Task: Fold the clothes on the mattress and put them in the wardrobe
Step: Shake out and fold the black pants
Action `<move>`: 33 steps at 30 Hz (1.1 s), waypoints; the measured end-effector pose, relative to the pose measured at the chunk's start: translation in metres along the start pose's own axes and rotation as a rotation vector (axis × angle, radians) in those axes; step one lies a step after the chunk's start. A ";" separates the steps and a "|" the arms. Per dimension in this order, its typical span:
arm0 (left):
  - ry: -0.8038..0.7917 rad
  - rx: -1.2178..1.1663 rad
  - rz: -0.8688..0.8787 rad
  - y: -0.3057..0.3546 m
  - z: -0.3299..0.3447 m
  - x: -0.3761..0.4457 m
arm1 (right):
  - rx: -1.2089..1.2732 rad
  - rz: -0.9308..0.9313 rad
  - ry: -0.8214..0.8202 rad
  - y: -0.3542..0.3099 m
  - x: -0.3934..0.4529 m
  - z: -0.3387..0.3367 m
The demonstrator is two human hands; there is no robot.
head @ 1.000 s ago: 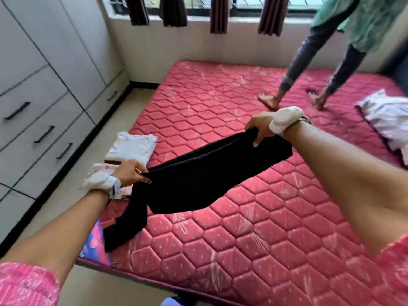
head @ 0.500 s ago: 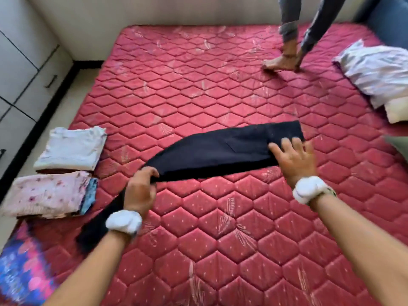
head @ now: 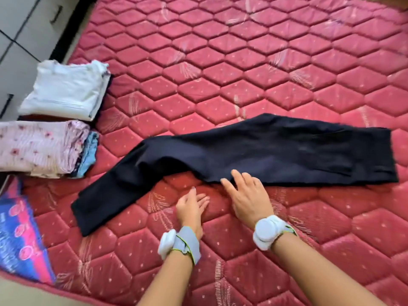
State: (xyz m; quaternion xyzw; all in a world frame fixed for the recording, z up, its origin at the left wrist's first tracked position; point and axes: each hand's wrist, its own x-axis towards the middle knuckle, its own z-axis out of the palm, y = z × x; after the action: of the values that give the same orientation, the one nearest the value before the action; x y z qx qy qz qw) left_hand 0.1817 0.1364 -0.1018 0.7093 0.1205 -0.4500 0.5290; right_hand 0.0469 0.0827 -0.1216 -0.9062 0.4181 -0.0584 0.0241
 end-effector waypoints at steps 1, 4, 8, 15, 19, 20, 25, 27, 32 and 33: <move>-0.060 -0.108 -0.068 0.010 0.000 0.005 | -0.005 -0.024 -0.011 -0.012 0.013 0.005; -0.202 -0.336 -0.185 0.035 0.003 0.020 | -0.018 -0.041 -0.078 -0.035 0.047 0.010; -0.172 -0.313 -0.106 0.043 0.014 0.031 | -0.043 -0.015 -0.115 -0.044 0.071 0.017; -0.209 -0.726 -0.176 0.092 0.004 0.073 | -0.039 -0.005 -0.031 -0.046 0.079 0.021; -0.155 -0.706 -0.024 0.104 -0.041 0.097 | -0.059 0.053 -0.097 -0.043 0.086 0.010; -0.124 -0.650 -0.012 0.109 -0.059 0.098 | -0.054 0.080 -0.115 -0.046 0.087 0.011; -0.113 -0.903 0.193 0.108 -0.171 0.108 | -0.072 0.058 -0.150 -0.056 0.079 0.015; -0.036 -0.809 0.175 0.103 -0.202 0.114 | -0.118 0.004 -0.115 -0.062 0.074 0.020; 0.085 -0.698 0.039 0.127 -0.207 0.126 | -0.078 -0.223 0.029 -0.109 0.086 0.040; 0.104 -0.685 0.014 0.134 -0.200 0.131 | -0.068 -0.234 0.039 -0.115 0.092 0.039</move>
State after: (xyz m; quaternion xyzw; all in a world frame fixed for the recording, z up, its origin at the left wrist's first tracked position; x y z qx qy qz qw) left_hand 0.4441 0.2131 -0.1089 0.5134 0.2864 -0.3428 0.7327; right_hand 0.1974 0.0876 -0.1414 -0.9477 0.3118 -0.0640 -0.0220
